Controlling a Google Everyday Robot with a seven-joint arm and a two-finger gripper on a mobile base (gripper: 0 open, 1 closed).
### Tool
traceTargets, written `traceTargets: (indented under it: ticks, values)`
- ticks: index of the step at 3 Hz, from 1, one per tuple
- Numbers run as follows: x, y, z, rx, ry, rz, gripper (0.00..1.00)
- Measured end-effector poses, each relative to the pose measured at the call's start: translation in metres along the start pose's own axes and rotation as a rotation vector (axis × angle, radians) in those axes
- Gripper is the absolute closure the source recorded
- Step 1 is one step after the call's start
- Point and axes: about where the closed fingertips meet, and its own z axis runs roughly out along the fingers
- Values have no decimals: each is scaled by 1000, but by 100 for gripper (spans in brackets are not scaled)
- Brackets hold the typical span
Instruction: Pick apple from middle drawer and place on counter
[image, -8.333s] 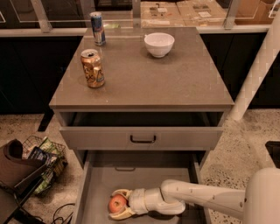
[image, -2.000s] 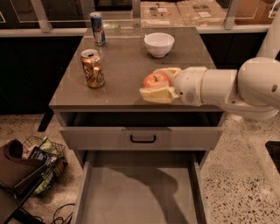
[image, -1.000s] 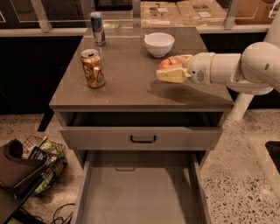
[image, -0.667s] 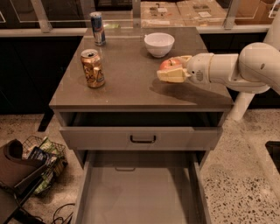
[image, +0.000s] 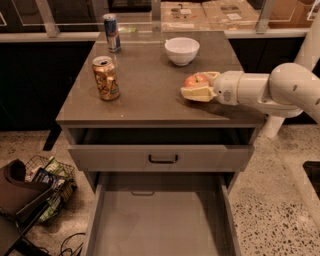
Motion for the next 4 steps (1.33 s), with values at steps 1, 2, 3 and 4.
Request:
traceTargets:
  ticks: [1,2,3,4]
  values:
    - [-4,0,-1,1,-2,-1,88]
    - [-7,0,-1,-1,-2,-1,55]
    - [-7,2,1,-5,-2,-1,33]
    - [-7,3,2,-8,-3,-1,10]
